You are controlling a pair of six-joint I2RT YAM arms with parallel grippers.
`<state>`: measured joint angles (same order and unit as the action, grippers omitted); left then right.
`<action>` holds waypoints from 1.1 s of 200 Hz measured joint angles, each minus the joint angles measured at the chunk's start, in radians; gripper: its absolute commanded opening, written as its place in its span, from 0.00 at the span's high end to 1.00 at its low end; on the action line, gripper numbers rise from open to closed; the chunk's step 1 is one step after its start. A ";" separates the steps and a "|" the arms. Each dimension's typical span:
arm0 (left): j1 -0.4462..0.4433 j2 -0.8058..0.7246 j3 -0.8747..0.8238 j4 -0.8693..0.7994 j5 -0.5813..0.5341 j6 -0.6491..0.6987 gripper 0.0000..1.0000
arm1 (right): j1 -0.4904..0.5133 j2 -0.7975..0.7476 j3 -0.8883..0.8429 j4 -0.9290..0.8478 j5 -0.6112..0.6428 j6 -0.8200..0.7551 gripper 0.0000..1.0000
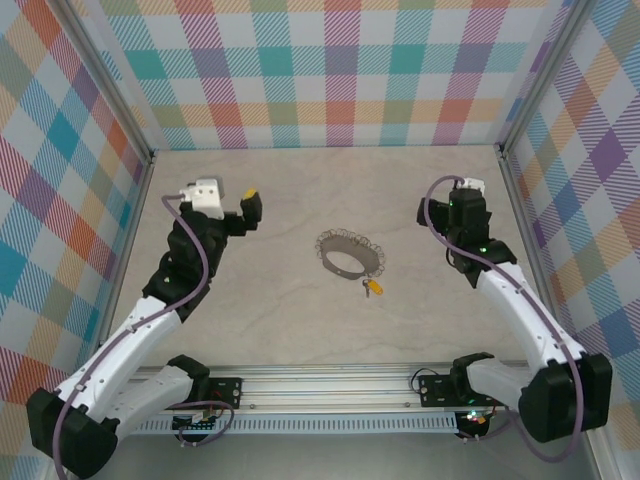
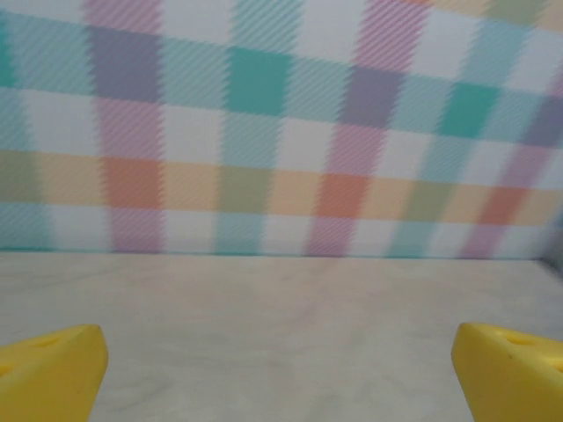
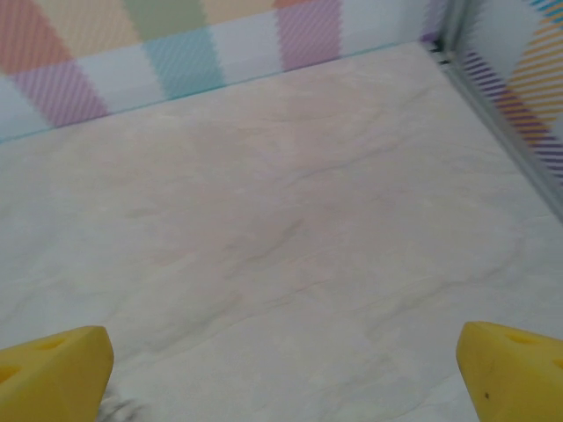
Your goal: Put the keys on the keyring
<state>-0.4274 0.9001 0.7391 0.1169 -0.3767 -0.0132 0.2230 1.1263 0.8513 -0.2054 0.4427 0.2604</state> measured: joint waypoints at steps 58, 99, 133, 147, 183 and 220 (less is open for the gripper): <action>0.169 0.114 -0.352 0.249 -0.051 0.033 0.00 | -0.077 0.135 -0.185 0.261 0.029 -0.114 0.00; 0.241 0.409 -0.448 0.489 0.000 0.031 0.01 | -0.094 0.256 -0.355 0.595 -0.014 -0.174 0.00; 0.273 0.584 -0.439 0.695 0.106 0.057 0.02 | -0.124 0.381 -0.491 0.871 -0.142 -0.222 0.00; 0.282 0.659 -0.404 0.702 0.140 0.060 0.03 | -0.162 0.415 -0.494 0.947 -0.200 -0.224 0.00; 0.353 0.676 -0.321 0.679 0.241 0.053 0.00 | -0.212 0.417 -0.475 1.006 -0.290 -0.218 0.00; 0.359 0.676 -0.313 0.667 0.281 0.051 0.00 | -0.211 0.417 -0.468 1.021 -0.325 -0.217 0.00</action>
<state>-0.0685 1.5764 0.4263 0.7841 -0.0956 0.0383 0.0116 1.5433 0.3828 0.8158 0.1173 0.0437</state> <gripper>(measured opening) 0.997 0.996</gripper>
